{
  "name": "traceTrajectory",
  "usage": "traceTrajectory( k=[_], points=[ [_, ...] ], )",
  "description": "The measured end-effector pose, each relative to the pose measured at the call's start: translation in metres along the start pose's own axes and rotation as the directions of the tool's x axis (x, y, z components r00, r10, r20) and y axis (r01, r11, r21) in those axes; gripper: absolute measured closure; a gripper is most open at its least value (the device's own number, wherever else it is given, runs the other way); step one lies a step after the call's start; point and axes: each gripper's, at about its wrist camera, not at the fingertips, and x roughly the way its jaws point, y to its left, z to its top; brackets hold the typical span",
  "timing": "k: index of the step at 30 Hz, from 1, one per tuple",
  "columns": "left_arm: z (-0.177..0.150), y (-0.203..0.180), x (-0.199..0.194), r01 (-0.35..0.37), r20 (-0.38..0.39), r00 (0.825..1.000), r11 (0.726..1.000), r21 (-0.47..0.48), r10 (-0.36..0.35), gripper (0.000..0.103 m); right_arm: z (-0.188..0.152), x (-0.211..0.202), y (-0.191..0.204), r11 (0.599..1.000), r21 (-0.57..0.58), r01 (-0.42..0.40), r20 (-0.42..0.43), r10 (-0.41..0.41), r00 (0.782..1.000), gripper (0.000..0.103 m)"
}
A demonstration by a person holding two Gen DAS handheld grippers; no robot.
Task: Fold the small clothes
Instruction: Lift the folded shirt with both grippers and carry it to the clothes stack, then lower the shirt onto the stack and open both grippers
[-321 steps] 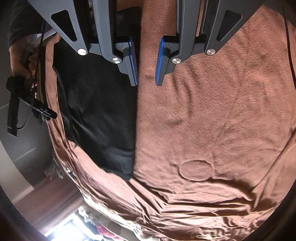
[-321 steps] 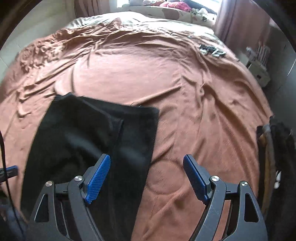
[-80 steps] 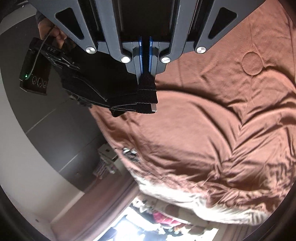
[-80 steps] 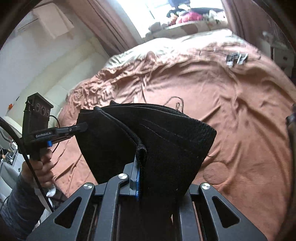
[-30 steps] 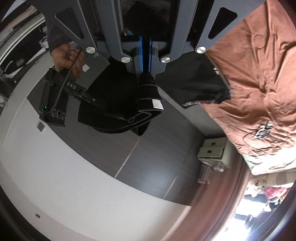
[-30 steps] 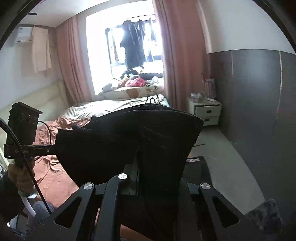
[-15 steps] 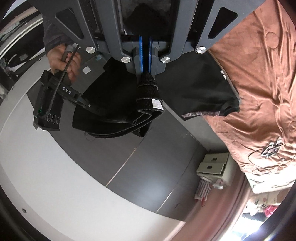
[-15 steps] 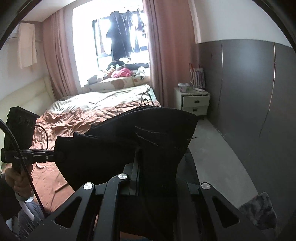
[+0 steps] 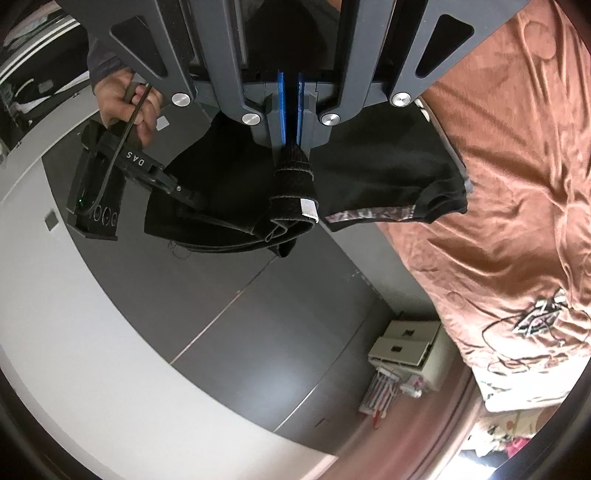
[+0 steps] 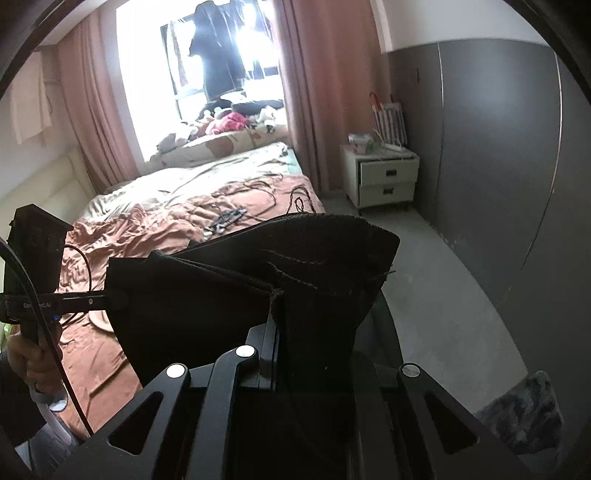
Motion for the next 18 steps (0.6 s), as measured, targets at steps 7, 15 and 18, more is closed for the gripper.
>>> traceTrajectory(
  k=[7, 15, 18],
  points=[
    [0.014, 0.047, 0.04, -0.014, -0.023, 1.0, 0.999, -0.051, 0.012, 0.099, 0.019, 0.047, -0.012, 1.0, 0.019, 0.009, -0.074, -0.007, 0.997, 0.095],
    [0.008, 0.102, 0.074, -0.088, -0.058, 0.995, 0.99, -0.107, 0.082, 0.098, 0.038, 0.104, -0.011, 1.0, 0.008, 0.019, -0.156, -0.017, 0.988, 0.093],
    [0.002, 0.127, 0.086, -0.198, -0.097, 0.978, 0.97, -0.139, 0.185, 0.083, 0.038, 0.127, -0.013, 0.997, 0.015, 0.08, -0.208, -0.076, 0.975, 0.07]
  ],
)
